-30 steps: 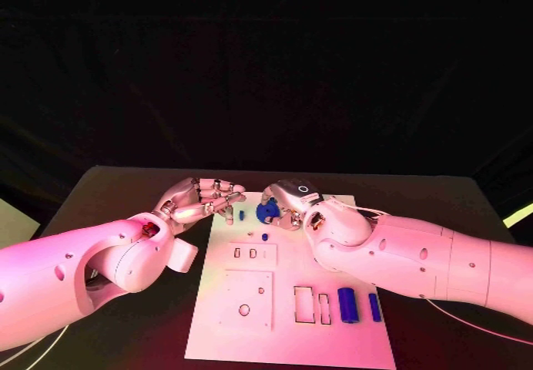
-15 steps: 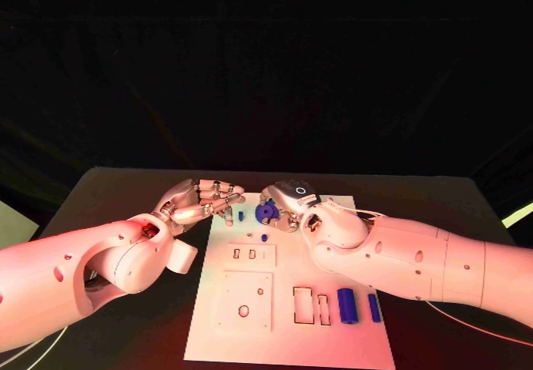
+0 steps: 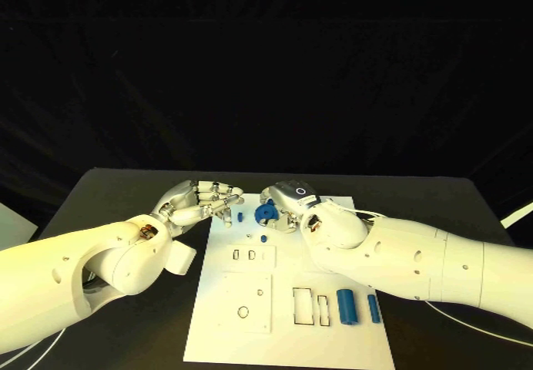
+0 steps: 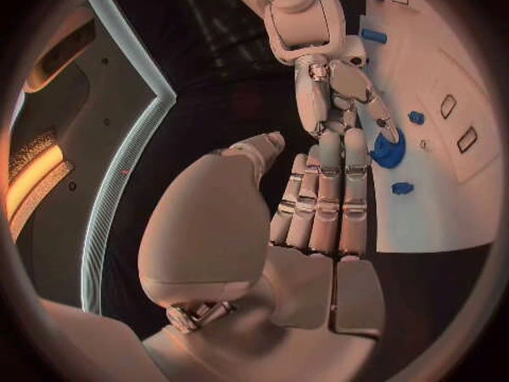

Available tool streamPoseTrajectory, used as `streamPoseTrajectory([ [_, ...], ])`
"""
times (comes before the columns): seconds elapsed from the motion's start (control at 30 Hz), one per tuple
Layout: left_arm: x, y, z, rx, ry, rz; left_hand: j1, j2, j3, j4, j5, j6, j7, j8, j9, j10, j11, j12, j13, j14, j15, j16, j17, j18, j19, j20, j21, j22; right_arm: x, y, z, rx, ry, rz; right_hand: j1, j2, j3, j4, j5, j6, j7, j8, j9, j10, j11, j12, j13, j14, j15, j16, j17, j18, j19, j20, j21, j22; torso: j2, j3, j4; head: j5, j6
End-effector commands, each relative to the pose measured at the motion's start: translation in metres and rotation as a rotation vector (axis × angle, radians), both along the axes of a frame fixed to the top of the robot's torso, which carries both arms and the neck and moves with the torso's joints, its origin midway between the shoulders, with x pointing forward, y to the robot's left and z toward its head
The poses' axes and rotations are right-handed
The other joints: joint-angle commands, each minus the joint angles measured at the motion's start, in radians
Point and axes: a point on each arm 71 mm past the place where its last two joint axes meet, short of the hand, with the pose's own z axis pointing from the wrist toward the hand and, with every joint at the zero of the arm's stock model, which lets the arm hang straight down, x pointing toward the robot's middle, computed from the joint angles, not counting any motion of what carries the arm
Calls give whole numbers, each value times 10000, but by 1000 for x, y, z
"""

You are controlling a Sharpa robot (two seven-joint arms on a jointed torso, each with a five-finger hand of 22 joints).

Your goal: Assemble the parts on the task board

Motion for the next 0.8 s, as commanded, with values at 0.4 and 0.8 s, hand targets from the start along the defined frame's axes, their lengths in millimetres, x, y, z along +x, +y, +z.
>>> streamPoseTrajectory([
  [0.4,-1,-1,1,-40,15,-156,29,112,62,12,-12,-1,16,-31,14,-49,25,-28,11,-78,-18,58,-16,149,-98,-4,52,14,4,-10,-9,-287,1109,-134,-1462,555,-28,27,597,293,-91,-127,74,201,2,34,1655,1015,29,53,2507,-65,1040,45,35,2626,5,5,-4,-10,-26],
  [0.8,-1,0,1,-16,34,-120,32,127,76,10,-7,-8,22,-37,17,-59,29,-33,10,-78,-18,61,-19,149,-106,-4,65,20,8,-19,-12,-282,1575,-478,-2697,826,-262,36,536,343,-104,-208,109,201,-9,28,1659,1015,23,53,2509,-58,1025,37,12,2608,5,-2,13,-55,-17],
])
